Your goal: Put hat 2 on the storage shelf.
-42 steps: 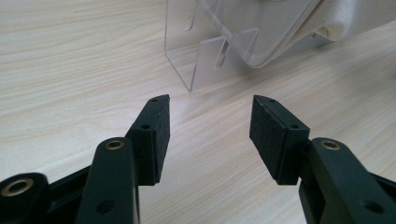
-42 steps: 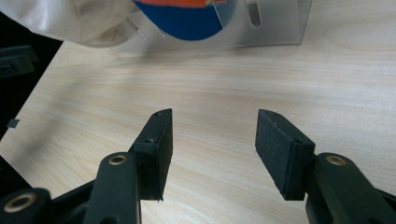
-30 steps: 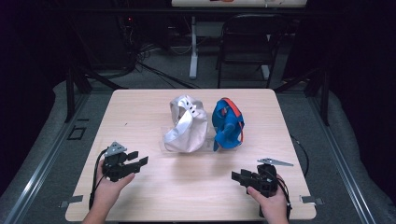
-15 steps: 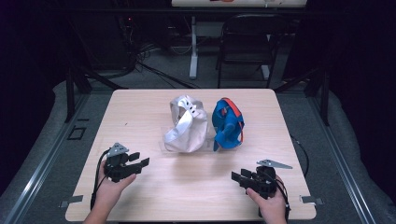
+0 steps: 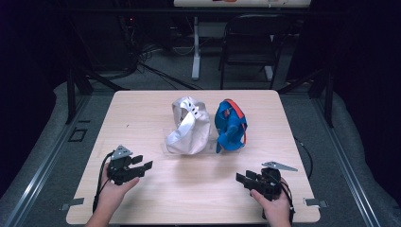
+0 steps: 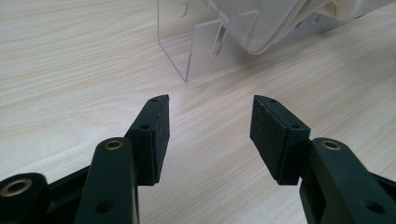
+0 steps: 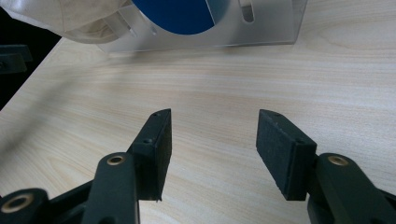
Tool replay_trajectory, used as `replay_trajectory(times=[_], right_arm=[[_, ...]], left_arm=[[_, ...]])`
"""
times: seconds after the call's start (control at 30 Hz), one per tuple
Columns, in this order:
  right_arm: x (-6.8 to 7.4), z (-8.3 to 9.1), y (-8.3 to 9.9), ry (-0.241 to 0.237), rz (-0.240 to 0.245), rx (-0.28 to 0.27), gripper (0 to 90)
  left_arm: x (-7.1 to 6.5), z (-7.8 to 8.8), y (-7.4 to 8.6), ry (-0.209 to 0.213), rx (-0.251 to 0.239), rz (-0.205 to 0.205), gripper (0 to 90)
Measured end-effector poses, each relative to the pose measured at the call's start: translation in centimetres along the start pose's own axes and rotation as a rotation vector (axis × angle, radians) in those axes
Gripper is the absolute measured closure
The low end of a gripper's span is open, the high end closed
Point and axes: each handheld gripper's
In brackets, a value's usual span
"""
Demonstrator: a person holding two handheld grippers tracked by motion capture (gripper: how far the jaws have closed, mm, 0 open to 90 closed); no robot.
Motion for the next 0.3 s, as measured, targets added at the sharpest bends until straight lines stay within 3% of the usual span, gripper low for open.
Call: replay_trajectory(times=[0.3], right_arm=[[-0.86, 0.3, -0.35, -0.023, -0.059, -0.025, 45.7]], left_arm=[[-0.94, -0.29, -0.07, 0.018, -0.007, -0.037, 48.1]])
Point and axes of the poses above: each handheld gripper's, and its own axes: z roughly backward along the jaws, y roughly out of its underside, x roughly to its left, and after that the axes turned 11 degrees about -x, right-handed
